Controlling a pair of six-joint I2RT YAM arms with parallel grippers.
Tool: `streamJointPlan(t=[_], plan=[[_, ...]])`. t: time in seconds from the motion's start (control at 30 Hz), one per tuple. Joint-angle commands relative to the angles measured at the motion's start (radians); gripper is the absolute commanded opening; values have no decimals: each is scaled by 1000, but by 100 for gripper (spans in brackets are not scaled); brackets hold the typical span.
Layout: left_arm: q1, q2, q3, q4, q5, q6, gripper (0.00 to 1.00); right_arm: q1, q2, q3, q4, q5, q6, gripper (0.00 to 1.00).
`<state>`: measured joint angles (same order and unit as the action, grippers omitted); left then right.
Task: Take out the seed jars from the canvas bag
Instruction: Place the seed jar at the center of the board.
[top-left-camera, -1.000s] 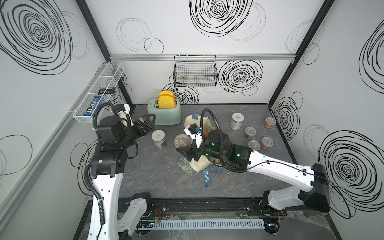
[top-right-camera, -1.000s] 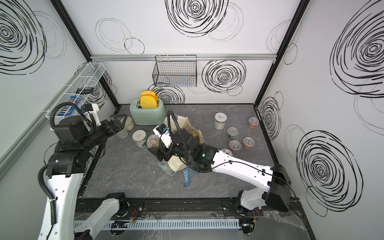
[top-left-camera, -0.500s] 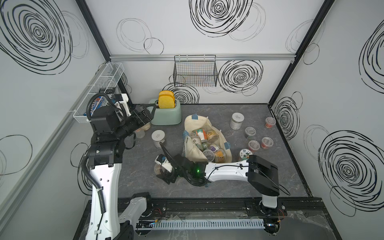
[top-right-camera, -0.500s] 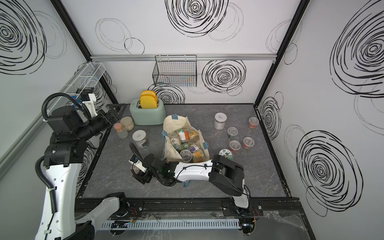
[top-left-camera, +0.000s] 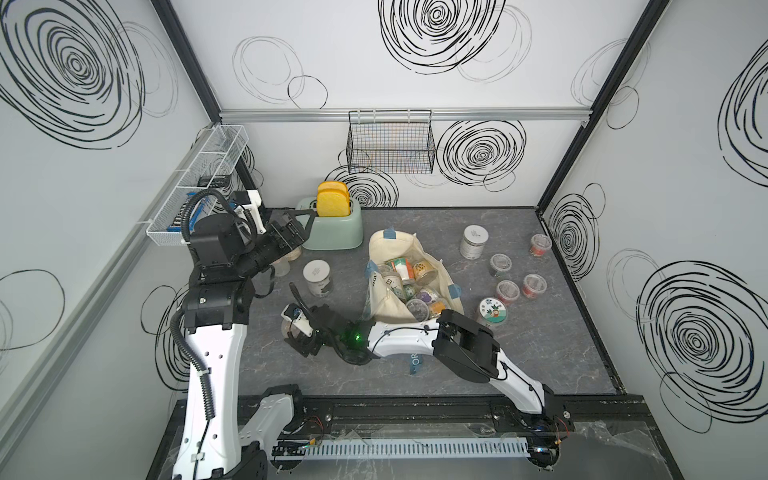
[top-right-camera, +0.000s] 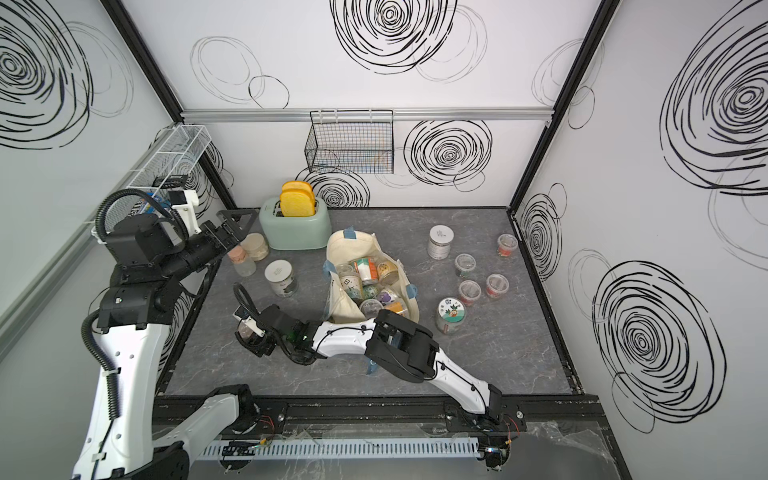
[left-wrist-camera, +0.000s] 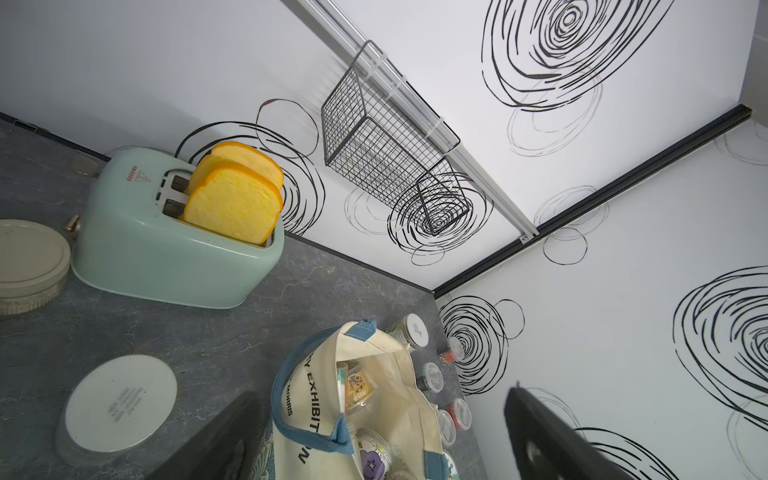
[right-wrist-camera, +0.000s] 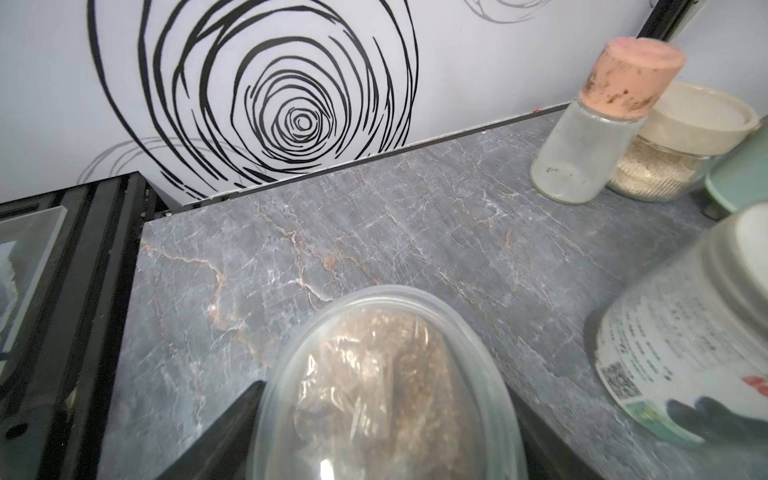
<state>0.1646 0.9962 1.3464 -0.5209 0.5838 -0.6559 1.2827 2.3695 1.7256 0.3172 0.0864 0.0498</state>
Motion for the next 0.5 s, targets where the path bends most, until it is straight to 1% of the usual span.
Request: streamJointPlan(t=[0.0, 0.17, 0.3, 0.47], plan=[[-5, -2, -12, 61, 8, -10, 96, -15, 48, 72, -6, -4, 4, 78], [-10, -5, -20, 64, 4, -6, 96, -29, 126, 168, -43, -32, 41, 79], [-11, -7, -23, 64, 0, -4, 96, -29, 145, 182, -43, -36, 46, 82], [-13, -7, -21, 63, 2, -4, 96, -28, 140, 176, -59, -28, 45, 99]])
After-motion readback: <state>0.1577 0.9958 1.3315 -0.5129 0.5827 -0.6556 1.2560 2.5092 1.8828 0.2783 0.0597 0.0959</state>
